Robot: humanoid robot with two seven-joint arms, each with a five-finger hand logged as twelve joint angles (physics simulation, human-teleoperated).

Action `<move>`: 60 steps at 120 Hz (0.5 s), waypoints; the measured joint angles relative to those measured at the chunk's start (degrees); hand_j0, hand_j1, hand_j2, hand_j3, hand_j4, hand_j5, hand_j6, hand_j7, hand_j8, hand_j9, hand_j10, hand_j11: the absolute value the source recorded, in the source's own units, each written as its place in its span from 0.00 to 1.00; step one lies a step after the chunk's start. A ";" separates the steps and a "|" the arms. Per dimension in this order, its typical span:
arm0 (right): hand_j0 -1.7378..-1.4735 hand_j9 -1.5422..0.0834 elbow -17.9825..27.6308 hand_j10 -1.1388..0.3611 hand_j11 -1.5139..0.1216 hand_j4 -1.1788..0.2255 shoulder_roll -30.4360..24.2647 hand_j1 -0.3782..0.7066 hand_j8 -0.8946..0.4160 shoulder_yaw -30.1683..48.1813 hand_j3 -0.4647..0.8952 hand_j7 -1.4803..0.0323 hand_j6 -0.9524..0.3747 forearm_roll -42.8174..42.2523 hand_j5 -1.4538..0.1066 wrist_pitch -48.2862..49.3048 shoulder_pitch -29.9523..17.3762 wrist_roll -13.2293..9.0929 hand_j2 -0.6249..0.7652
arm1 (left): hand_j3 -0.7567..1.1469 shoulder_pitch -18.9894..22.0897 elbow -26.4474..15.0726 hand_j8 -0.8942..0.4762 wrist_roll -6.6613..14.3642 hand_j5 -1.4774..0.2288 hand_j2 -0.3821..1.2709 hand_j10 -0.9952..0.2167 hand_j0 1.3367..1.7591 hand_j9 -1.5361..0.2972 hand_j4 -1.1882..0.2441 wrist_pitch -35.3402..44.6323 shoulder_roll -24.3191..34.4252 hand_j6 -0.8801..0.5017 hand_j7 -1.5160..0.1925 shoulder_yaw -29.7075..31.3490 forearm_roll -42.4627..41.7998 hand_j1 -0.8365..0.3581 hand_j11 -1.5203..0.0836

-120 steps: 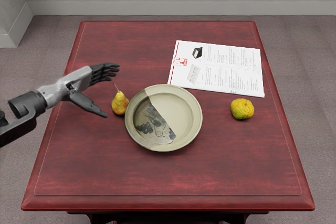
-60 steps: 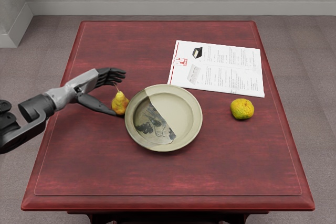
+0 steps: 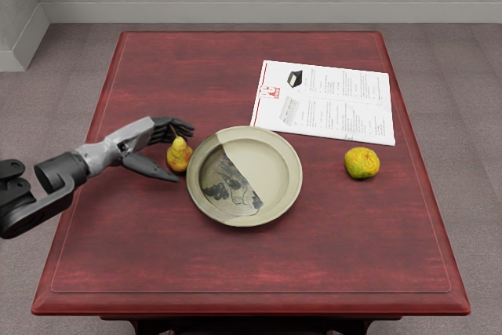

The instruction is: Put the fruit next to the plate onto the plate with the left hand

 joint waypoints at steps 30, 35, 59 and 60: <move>0.30 0.94 0.00 0.75 0.92 0.83 0.00 0.04 0.67 0.00 0.34 0.97 0.71 0.00 0.92 0.00 0.00 0.01 0.45 | 0.40 -0.20 0.06 0.35 0.02 0.55 0.28 0.48 0.76 0.55 0.54 1.16 -0.06 0.34 0.58 0.19 0.01 0.58 0.62; 0.30 0.94 0.00 0.75 0.92 0.83 0.00 0.04 0.67 0.01 0.34 0.97 0.71 0.01 0.92 0.00 0.00 0.01 0.45 | 0.40 -0.26 0.08 0.35 0.04 0.55 0.28 0.48 0.76 0.54 0.54 1.39 -0.06 0.33 0.57 0.20 0.01 0.58 0.61; 0.30 0.94 0.00 0.75 0.92 0.83 0.00 0.04 0.67 0.00 0.34 0.97 0.71 0.01 0.92 0.00 0.00 -0.01 0.45 | 0.40 -0.53 0.17 0.32 0.07 0.52 0.29 0.45 0.76 0.52 0.51 1.78 -0.06 0.31 0.55 0.23 0.01 0.54 0.58; 0.30 0.94 0.00 0.75 0.92 0.83 0.00 0.04 0.67 0.01 0.34 0.97 0.71 0.02 0.92 0.00 0.00 0.00 0.45 | 0.40 -0.53 0.17 0.32 0.07 0.52 0.29 0.45 0.76 0.52 0.51 1.78 -0.06 0.31 0.55 0.23 0.01 0.54 0.58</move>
